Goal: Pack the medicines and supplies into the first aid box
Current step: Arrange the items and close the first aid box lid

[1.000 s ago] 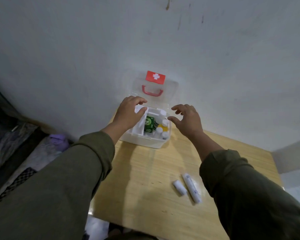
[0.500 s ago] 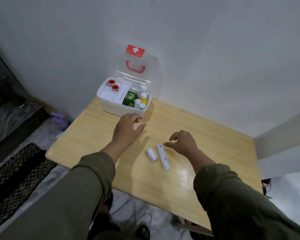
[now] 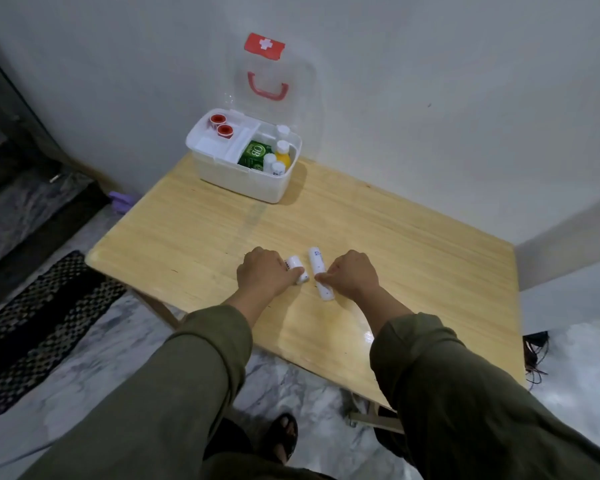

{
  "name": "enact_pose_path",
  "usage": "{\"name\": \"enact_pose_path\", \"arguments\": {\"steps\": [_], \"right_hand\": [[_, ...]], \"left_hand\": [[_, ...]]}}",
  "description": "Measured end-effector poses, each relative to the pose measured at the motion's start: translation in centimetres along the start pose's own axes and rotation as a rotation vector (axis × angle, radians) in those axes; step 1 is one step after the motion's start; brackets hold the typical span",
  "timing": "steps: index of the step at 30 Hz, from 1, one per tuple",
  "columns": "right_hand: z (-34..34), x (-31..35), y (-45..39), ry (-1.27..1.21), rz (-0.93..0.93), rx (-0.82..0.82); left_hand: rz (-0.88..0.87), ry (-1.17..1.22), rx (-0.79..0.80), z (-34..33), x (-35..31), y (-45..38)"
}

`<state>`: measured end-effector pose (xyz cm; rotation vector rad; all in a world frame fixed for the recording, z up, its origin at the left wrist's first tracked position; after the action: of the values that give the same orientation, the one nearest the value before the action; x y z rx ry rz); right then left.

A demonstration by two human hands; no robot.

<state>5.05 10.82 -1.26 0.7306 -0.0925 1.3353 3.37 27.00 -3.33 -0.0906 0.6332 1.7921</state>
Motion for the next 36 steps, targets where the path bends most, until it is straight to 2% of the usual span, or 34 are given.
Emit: {"name": "enact_pose_path", "arguments": {"steps": [6, 13, 19, 25, 31, 36], "right_hand": [[0.2, -1.1, 0.1, -0.033, -0.098, -0.009], [1.6, -1.7, 0.4, -0.102, -0.111, -0.058], [4.3, 1.2, 0.5, -0.206, -0.015, -0.148], [7.0, 7.6, -0.3, -0.330, 0.140, -0.258], [7.4, 15.0, -2.8, -0.368, 0.209, -0.312], [6.1, 20.9, -6.2, -0.363, 0.185, -0.334]], "left_hand": [[0.039, 0.071, 0.035, 0.2, -1.7, 0.4], [0.125, 0.165, 0.113, 0.5, -2.4, 0.3], [0.032, 0.212, -0.030, 4.4, -1.6, -0.8], [-0.071, 0.285, -0.303, 11.3, -0.6, -2.4], [-0.045, 0.198, -0.446, 18.0, 2.9, -6.2], [-0.057, 0.030, -0.461, 22.0, 6.1, -10.3]]}}
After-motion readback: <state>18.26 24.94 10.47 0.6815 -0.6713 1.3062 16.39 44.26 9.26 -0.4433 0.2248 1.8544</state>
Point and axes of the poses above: each hand's wrist, its own y-axis away from the middle knuckle, its own z-axis out of the back of the hand, x = y × z, the point moved 1 cm from there along -y, towards the middle knuckle, and after that the axes turned 12 degrees about -y, right-handed, at the moved point
